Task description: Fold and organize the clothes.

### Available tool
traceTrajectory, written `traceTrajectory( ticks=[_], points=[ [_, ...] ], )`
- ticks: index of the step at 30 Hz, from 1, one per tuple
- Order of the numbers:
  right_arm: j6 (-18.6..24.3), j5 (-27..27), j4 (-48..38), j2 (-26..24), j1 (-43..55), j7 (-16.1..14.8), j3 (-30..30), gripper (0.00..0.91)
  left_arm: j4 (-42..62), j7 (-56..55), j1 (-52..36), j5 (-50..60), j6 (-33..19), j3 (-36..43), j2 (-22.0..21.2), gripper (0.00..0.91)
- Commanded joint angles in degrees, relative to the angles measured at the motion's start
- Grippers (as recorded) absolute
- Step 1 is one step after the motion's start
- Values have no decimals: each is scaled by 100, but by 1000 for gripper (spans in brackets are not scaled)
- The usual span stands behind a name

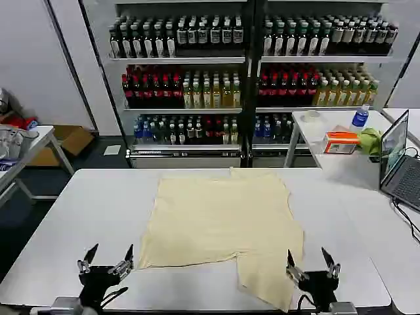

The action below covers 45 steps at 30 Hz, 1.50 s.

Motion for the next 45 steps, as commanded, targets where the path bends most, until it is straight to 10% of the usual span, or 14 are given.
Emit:
traceTrajectory(
  ticks=[1,22,25,26,29,45],
  points=[
    [-200,-68,-5,2,-282,35,-106,907,366,-63,-519,-479,530,818,722,907],
    [-307,-214,-449,161,25,82,-834,907,1156,-294,-1135,-984,652,1213,1260,816],
    [-343,-109,-503,168,40,82,-862,534,1195,-318,-1162,-1052,662,1212,1275,101],
    [-349,-80,-515,170,43,80,-869,453,1201,-320,-1162,-1074,662,1213,1277,40],
    [-384,24,-572,181,61,85,-901,50,1211,-338,-1157,-1139,651,1223,1274,20],
    [-416,451,-621,214,109,149,-867,0,1237,-504,-1121,-1129,604,1237,1232,20]
  ],
)
